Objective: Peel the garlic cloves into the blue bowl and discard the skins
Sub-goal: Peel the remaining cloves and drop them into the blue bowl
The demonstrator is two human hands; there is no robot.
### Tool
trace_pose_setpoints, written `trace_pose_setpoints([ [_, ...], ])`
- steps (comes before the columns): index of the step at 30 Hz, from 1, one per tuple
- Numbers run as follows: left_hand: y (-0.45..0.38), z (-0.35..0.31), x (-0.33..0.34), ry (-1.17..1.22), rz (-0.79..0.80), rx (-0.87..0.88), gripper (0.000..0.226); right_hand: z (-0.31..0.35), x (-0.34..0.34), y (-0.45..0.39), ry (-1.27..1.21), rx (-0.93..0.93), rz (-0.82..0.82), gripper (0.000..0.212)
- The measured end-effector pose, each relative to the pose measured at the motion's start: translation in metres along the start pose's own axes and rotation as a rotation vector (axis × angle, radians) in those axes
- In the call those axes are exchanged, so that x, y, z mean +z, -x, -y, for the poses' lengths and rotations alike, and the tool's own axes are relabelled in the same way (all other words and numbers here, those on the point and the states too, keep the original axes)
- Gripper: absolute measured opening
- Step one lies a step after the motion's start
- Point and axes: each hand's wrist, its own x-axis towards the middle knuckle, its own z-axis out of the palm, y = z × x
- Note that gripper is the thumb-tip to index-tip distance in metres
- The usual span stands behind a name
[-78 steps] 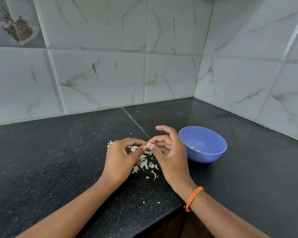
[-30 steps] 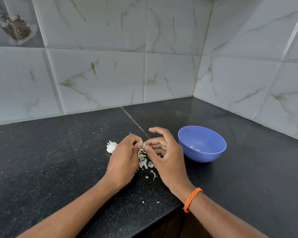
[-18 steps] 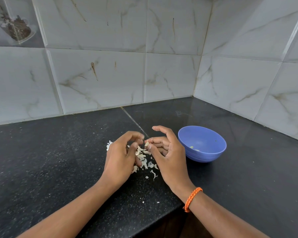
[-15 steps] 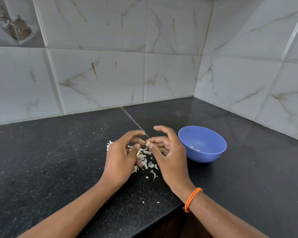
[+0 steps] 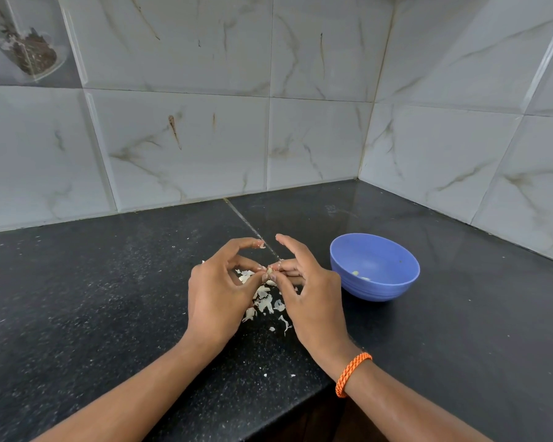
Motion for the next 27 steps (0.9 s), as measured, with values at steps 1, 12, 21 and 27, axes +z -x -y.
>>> trace_pose_setpoints([
  [1,0.0,0.0001,0.0002,-0.02,-0.001,0.013,0.042,0.0003,-0.0001,-0.0001,-0.003,0.001,0.003,0.062],
  [12,-0.0019,0.0037,-0.0012,-0.019,0.048,0.058,0.045,-0.0011,-0.0003,-0.0007,-0.023,0.003,0.043,0.066],
  [21,-0.0027,0.0087,-0.0006,0.007,0.1,0.054,0.045,-0.0033,-0.0052,-0.0043,-0.012,-0.035,0.103,0.069],
  [27,-0.0033,0.0057,-0.0015,0.064,0.104,0.028,0.043,-0.0047,-0.0056,-0.0051,-0.095,-0.025,0.122,0.071],
])
